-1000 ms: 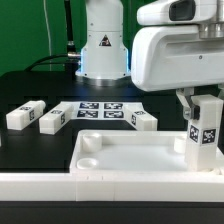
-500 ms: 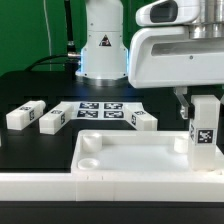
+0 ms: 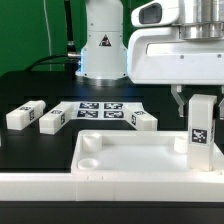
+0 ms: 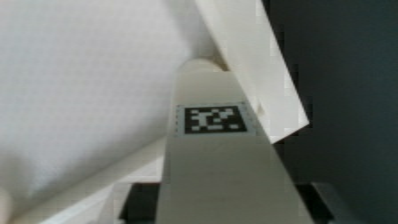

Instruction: Assemble desk

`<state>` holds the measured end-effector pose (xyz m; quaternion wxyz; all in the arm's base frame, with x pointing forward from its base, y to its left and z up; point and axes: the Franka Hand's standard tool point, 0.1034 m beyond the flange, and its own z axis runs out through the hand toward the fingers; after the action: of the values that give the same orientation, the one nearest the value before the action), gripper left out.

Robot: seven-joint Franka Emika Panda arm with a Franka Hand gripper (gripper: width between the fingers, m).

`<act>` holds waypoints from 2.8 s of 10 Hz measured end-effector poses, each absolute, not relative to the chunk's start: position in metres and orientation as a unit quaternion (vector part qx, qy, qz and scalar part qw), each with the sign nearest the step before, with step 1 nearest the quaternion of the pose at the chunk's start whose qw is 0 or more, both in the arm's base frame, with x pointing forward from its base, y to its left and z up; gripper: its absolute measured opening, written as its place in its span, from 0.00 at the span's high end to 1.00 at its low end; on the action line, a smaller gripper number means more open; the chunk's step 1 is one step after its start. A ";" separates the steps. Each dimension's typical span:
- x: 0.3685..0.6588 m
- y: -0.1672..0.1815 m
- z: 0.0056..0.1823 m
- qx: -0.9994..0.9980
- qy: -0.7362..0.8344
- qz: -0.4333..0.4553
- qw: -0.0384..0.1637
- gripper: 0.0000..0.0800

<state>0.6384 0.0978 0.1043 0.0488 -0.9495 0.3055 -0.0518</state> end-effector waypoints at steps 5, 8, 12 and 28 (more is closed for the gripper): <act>0.636 0.098 0.105 -0.888 0.454 -0.033 0.061 0.64; 0.636 0.098 0.104 -0.903 0.423 -0.035 0.059 0.36; 0.636 0.098 0.105 -0.969 0.239 -0.048 0.043 0.19; 0.635 0.100 0.103 -0.985 -0.163 -0.060 0.018 0.56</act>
Offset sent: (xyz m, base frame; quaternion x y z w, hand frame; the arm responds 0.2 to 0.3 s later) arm -0.0035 0.0030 0.0006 0.0157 -0.0160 0.2118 0.9771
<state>0.6349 0.0997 0.1029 0.0178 -0.9846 -0.1632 -0.0595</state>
